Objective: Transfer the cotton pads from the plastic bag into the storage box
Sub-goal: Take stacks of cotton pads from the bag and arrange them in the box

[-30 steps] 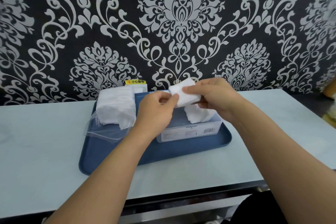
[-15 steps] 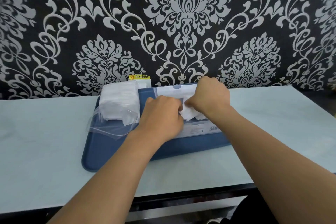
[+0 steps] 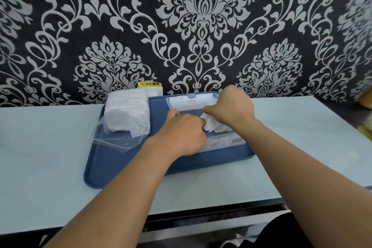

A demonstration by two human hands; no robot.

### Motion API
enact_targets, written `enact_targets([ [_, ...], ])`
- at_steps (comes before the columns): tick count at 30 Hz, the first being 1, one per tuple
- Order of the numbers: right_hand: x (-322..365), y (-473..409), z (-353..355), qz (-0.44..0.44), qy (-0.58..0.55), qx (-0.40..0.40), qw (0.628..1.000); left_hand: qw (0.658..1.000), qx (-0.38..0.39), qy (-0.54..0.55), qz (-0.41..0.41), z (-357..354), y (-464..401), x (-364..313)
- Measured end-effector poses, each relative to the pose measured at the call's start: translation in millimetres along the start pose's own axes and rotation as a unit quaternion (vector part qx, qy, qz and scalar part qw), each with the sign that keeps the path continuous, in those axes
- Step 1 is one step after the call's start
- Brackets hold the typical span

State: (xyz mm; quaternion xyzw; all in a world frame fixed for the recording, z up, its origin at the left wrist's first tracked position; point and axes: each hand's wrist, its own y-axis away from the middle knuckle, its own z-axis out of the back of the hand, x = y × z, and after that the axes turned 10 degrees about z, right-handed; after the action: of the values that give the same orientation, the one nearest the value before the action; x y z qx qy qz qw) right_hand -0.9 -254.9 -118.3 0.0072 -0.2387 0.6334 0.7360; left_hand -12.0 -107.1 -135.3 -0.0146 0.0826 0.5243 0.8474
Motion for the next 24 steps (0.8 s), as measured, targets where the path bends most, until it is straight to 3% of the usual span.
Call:
enact_targets([
  [6, 4, 3, 4, 0.020, 0.060, 0.016, 0.998, 1.000, 0.019, -0.011, -0.017, 3, -5, -2],
  [10, -3, 4, 35, 0.084, -0.022, -0.067, 0.994, 1.000, 0.023, -0.008, -0.016, 7, -6, -6],
  [12, -6, 8, 49, 0.073, -0.117, 0.055, 0.989, 1.000, 0.024, -0.007, -0.013, 7, -6, -7],
  [14, -9, 18, 48, 0.076, -0.109, 0.206, 0.970, 1.000, 0.025, -0.005, -0.011, 7, -6, -7],
  [15, -12, 21, 44, 0.083, -0.087, 0.226, 0.967, 1.000, 0.027, -0.004, -0.013, 8, -5, -7],
  [24, 0, 27, 43, 0.143, -0.096, 0.179, 0.969, 0.999, 0.046, -0.009, -0.012, 14, 1, -8],
])
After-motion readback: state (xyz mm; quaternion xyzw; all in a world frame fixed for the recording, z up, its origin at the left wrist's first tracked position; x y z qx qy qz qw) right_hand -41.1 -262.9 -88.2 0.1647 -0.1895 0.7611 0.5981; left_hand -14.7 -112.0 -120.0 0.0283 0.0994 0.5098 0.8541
